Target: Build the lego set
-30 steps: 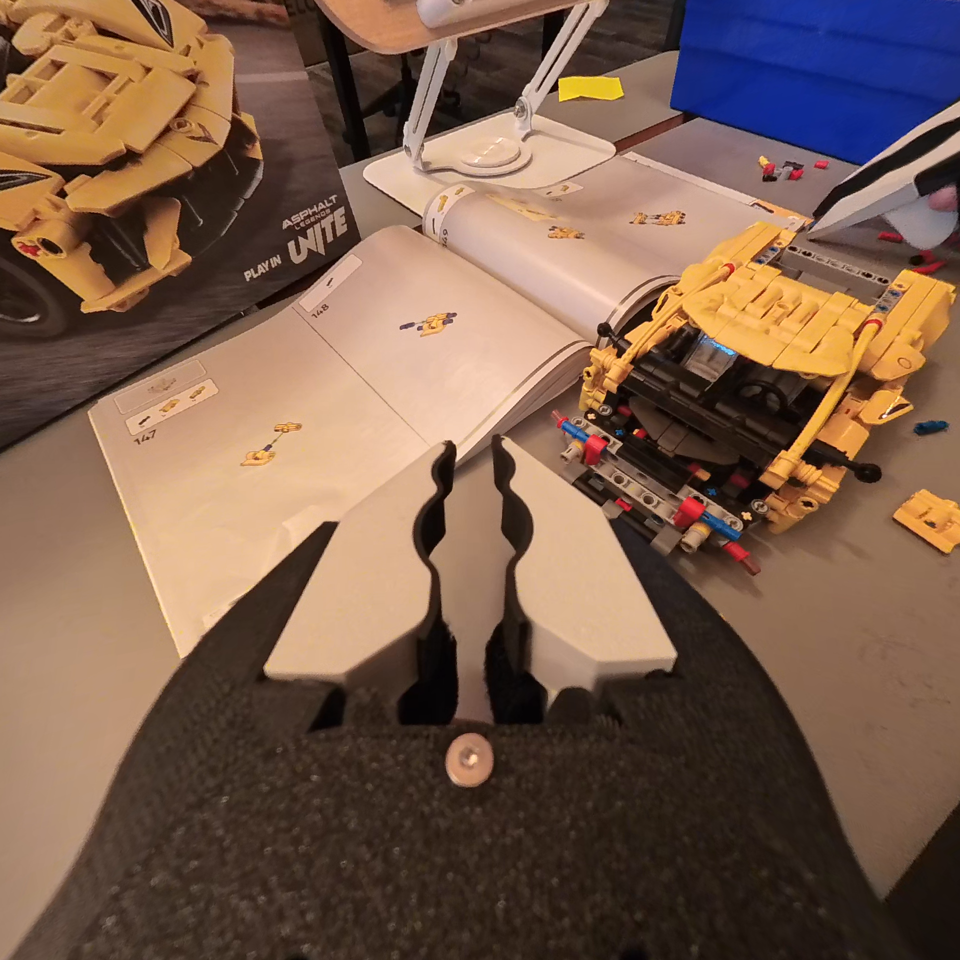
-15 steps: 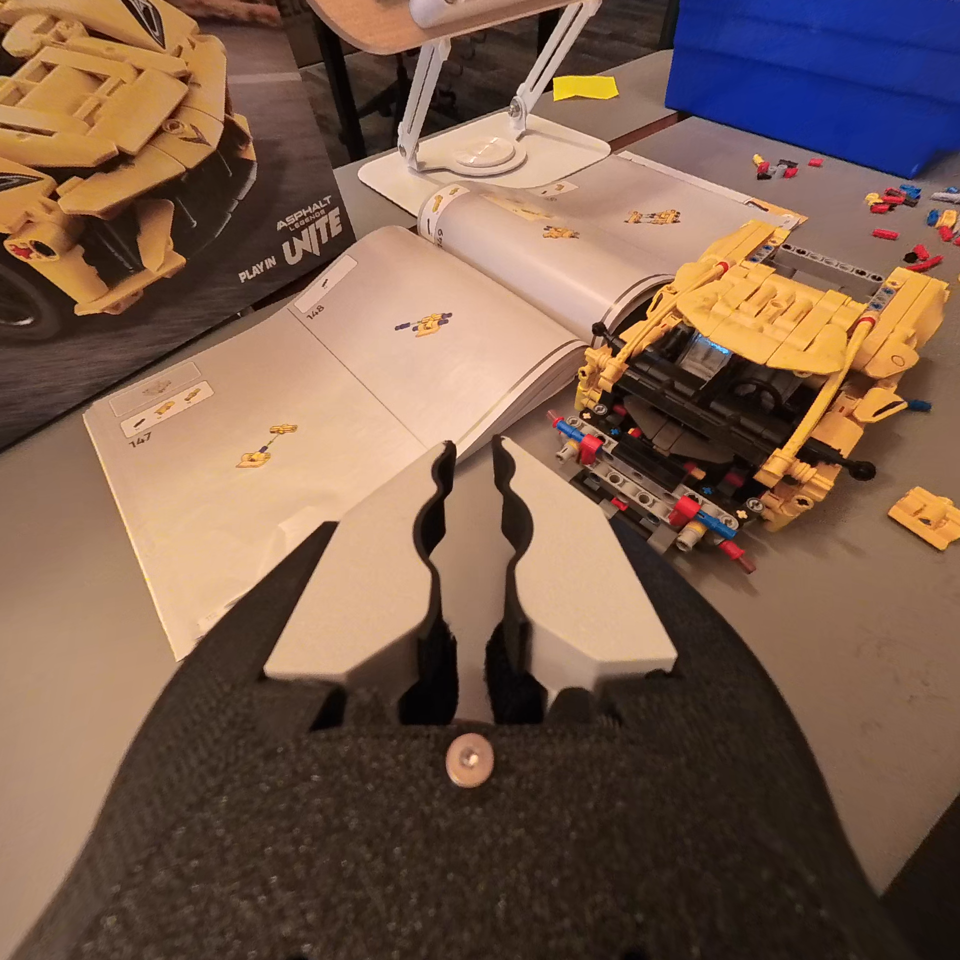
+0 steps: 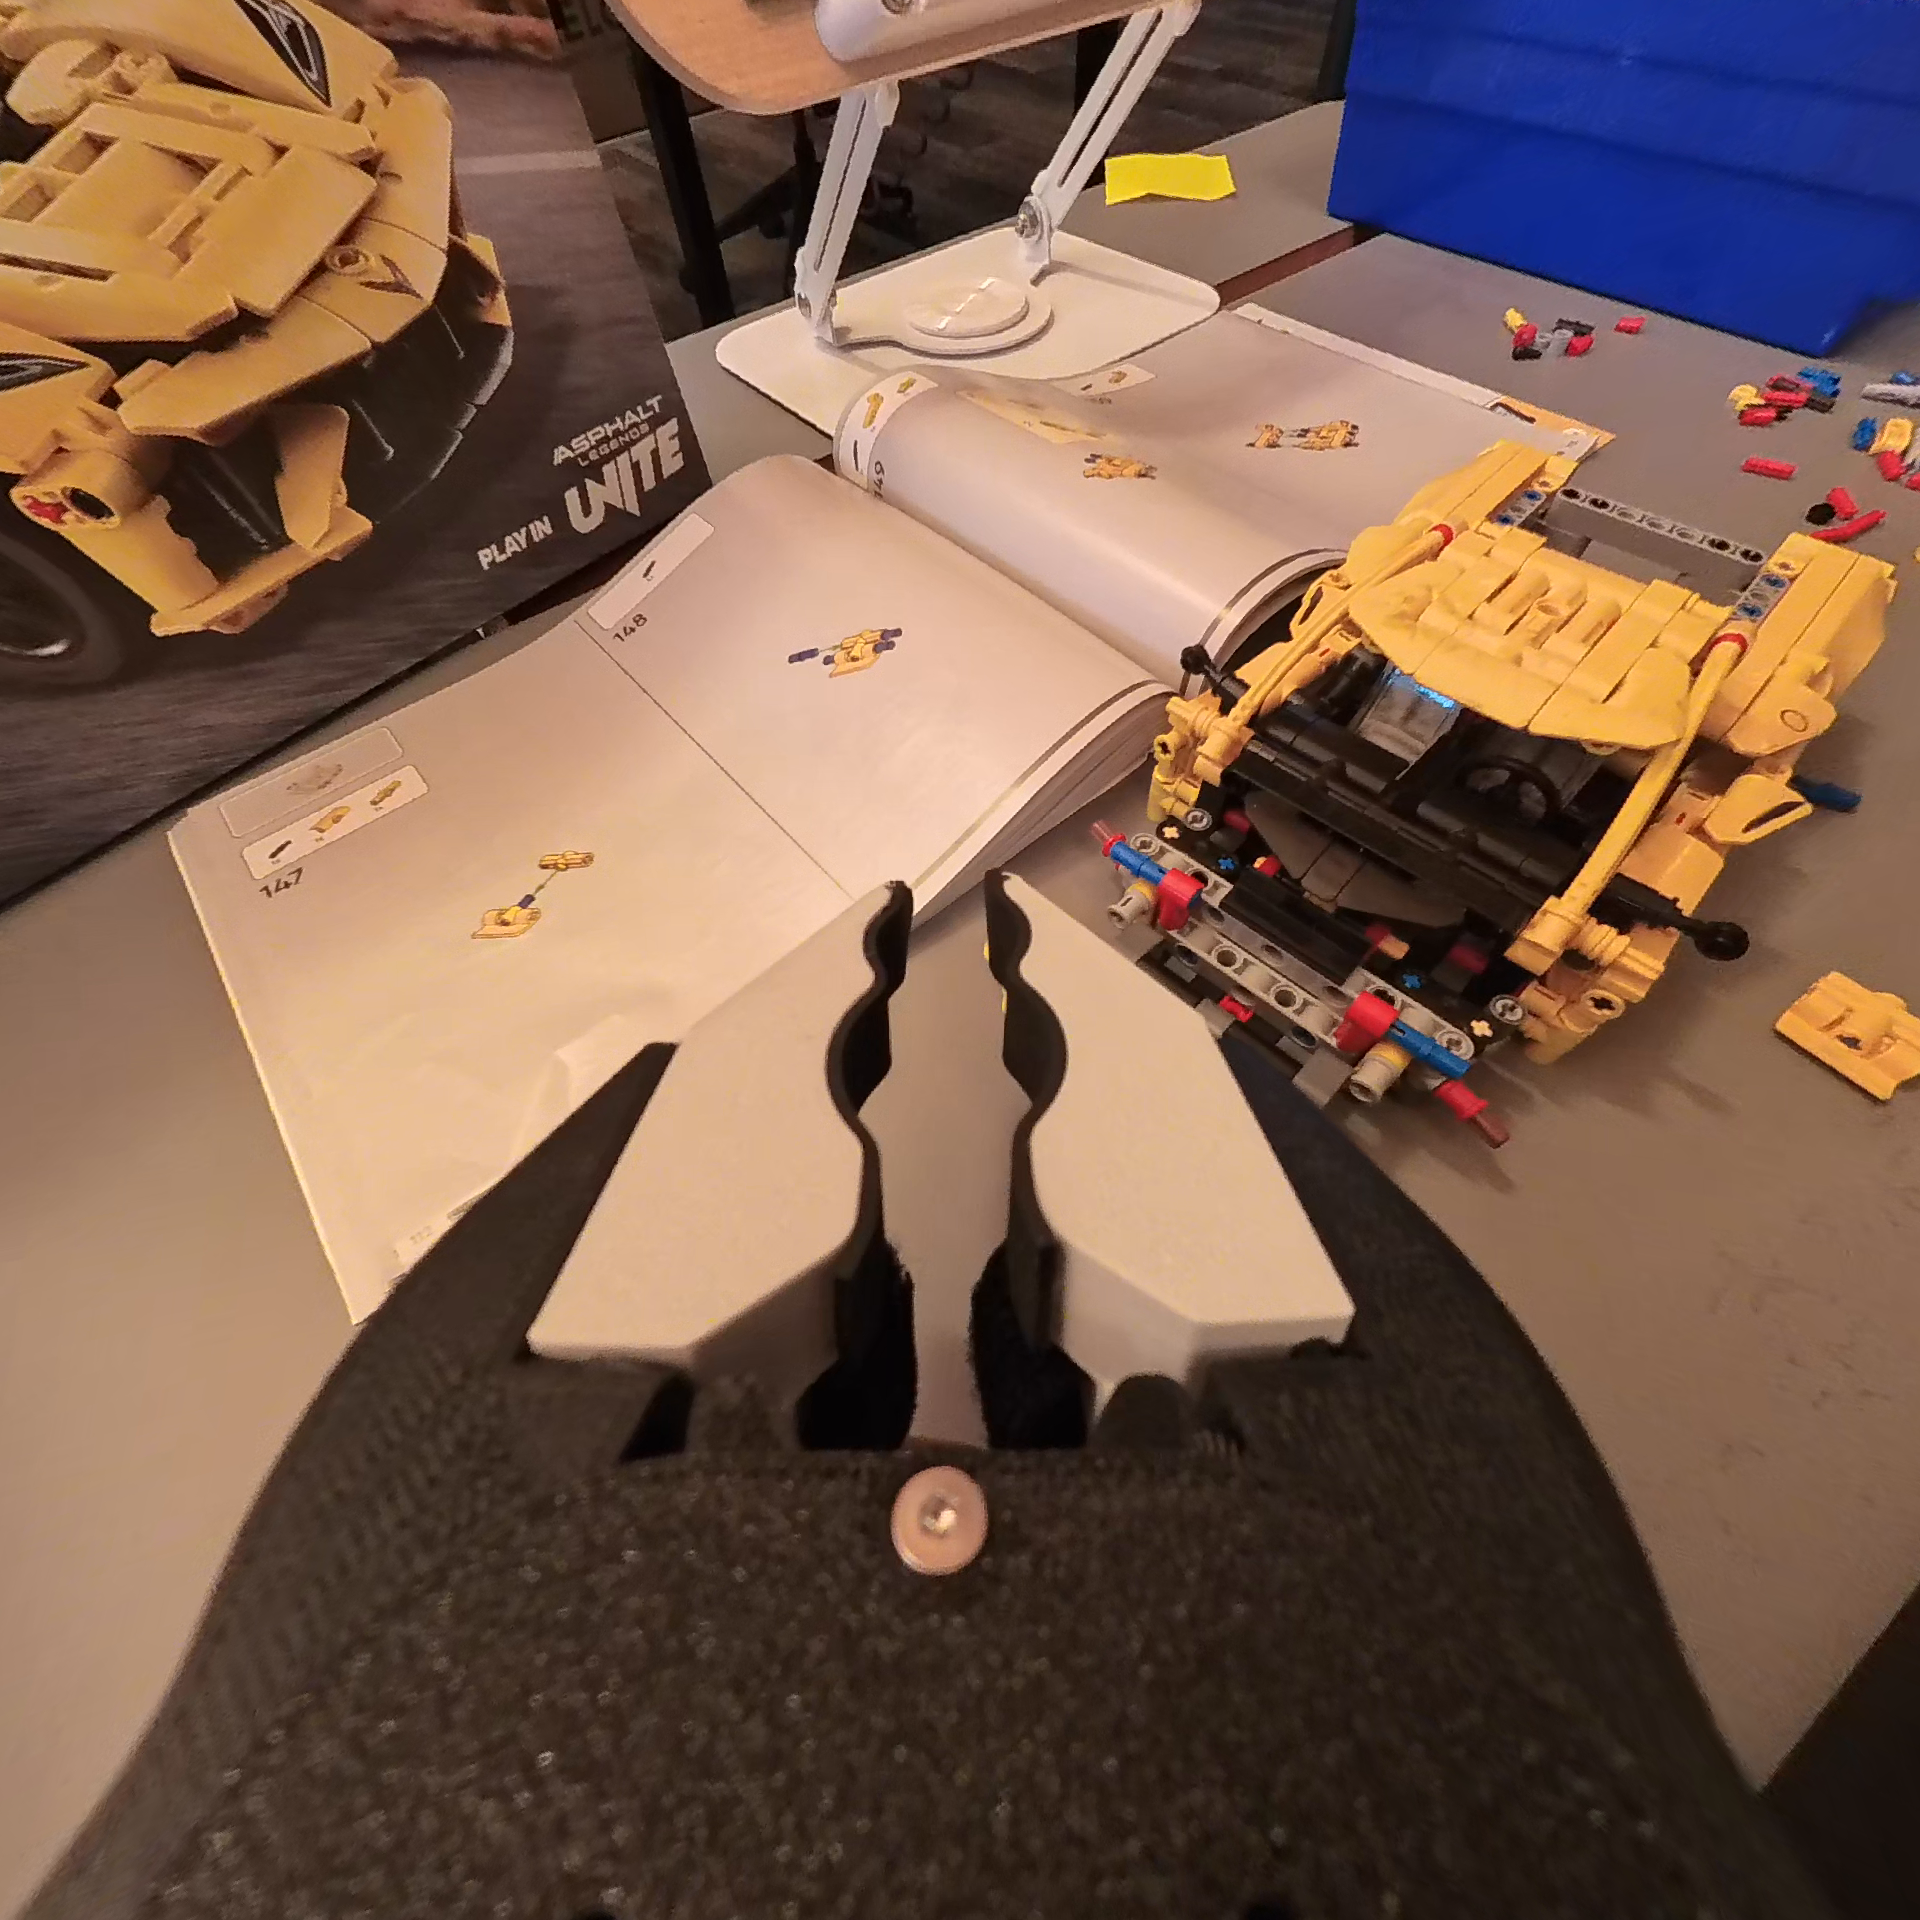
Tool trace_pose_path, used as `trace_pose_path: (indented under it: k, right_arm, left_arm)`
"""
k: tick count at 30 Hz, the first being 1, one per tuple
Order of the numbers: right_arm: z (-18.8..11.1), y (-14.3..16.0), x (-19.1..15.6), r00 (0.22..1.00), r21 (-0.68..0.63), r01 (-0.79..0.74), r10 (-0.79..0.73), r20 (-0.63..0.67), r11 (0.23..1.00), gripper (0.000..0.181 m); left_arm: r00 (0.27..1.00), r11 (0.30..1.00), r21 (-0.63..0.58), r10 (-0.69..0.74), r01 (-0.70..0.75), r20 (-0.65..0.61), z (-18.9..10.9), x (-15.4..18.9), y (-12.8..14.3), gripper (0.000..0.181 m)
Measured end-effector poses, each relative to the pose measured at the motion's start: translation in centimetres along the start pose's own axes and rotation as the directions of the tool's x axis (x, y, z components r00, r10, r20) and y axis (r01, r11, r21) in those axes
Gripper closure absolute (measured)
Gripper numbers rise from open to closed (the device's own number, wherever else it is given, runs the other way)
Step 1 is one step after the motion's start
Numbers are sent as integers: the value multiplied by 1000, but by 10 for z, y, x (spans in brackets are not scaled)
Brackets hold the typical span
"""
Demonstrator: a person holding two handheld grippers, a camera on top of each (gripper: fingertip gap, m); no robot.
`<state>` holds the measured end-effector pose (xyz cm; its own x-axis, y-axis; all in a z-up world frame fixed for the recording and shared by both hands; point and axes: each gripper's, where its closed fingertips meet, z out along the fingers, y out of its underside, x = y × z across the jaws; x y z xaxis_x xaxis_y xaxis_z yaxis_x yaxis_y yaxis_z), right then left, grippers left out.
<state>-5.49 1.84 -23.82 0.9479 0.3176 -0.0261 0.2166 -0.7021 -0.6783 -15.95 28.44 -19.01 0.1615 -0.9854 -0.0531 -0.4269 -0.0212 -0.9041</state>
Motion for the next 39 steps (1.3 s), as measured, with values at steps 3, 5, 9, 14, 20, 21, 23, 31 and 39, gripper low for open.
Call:
trace_pose_path:
  k: [3, 5, 9, 14, 20, 21, 23, 31, 39]
  right_arm:
    - [-37, 14, 73, 957, 54, -153, 161, -242, 987, 156]
    - [-67, 42, 130, 845, 68, -298, 296, -446, 952, 154]
    - [-78, 73, 168, 743, 98, -436, 419, -522, 895, 153]
    - [-62, 79, 172, 744, 53, -464, 421, -518, 884, 151]
    - [-59, 78, 171, 753, 30, -454, 401, -521, 891, 167]
    - [-61, 77, 171, 753, 25, -443, 387, -532, 896, 167]
    - [-64, 61, 166, 778, 45, -380, 345, -524, 924, 167]
    - [-24, 2, 6, 998, -24, -54, 55, 35, 998, 167]
    - [6, 13, -18, 1000, -68, -1, 0, -10, 998, 167]
  left_arm:
    - [1000, 1000, -1, 1, -1, 0, 0, 0, 0, 167]
    - [1000, 1000, -1, 3, -3, 0, 0, 0, 0, 167]
    - [1000, 1000, -5, 8, -8, 8, 0, -1, 1, 167]
    - [1000, 1000, -2, 6, -6, 18, 0, -3, 0, 167]
    - [1000, 1000, -3, 9, -9, 15, 1, -3, 0, 167]
    - [1000, 1000, -4, 10, -9, 14, 1, -2, 1, 167]
    - [1000, 1000, -4, 10, -10, 15, 1, -2, 1, 167]
    - [1000, 1000, -4, 12, -12, 12, 1, -1, 1, 167]
    - [999, 999, 0, 41, -41, 27, 0, 0, 0, 168]
